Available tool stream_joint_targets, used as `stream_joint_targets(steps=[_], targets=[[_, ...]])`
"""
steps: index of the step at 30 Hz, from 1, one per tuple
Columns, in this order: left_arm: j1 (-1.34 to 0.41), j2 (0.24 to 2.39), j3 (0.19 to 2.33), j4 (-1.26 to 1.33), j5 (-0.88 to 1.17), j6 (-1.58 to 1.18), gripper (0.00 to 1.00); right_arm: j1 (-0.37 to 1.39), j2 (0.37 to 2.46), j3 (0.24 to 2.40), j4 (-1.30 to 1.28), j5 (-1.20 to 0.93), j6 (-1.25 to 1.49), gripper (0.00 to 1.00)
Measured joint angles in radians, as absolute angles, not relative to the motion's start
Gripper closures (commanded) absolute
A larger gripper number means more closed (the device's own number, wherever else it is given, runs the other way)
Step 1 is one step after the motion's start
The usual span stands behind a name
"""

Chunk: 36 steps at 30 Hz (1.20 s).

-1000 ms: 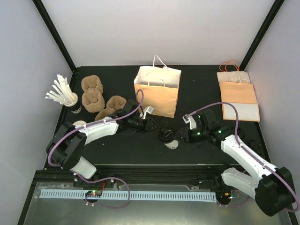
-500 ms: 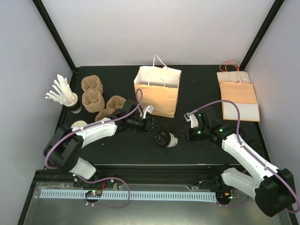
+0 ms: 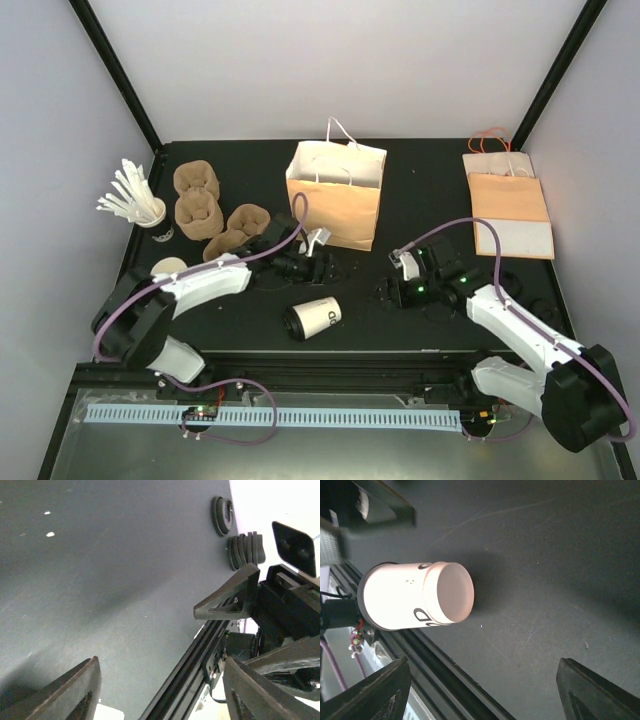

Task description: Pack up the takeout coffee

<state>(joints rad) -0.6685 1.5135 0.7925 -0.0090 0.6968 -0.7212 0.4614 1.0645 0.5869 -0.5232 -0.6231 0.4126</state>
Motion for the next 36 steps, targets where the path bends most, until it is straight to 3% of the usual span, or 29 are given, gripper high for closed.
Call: stream_joint_targets(steps=[6,8,12,20,27,36], targets=[[-0.667,1.271,0.793,-0.260,0.533,-0.617,0.16,0.648,1.068,0.627,-0.528,-0.506,0.428,0.17],[-0.667,1.168,0.792,-0.342,0.487,-0.602,0.14,0.728,1.076,0.667,-0.516,-0.458,0.417,0.01],[-0.667,0.957,0.752,-0.487,0.408,-0.627,0.07,0.839,1.091,0.698,-0.408,-0.384,0.337,0.00],[-0.616,0.701,0.571,-0.655,0.334,-0.755,0.05,1.008,1.090,0.683,-0.218,-0.370,-0.272,0.00],[-0.446,0.666,0.564,-0.699,0.352,-0.733,0.04,1.147,1.356,0.821,-0.273,-0.249,-0.699,0.00],[-0.373,0.689,0.569,-0.724,0.411,-0.670,0.04,1.172,1.532,0.839,-0.291,-0.098,-0.904,0.00]])
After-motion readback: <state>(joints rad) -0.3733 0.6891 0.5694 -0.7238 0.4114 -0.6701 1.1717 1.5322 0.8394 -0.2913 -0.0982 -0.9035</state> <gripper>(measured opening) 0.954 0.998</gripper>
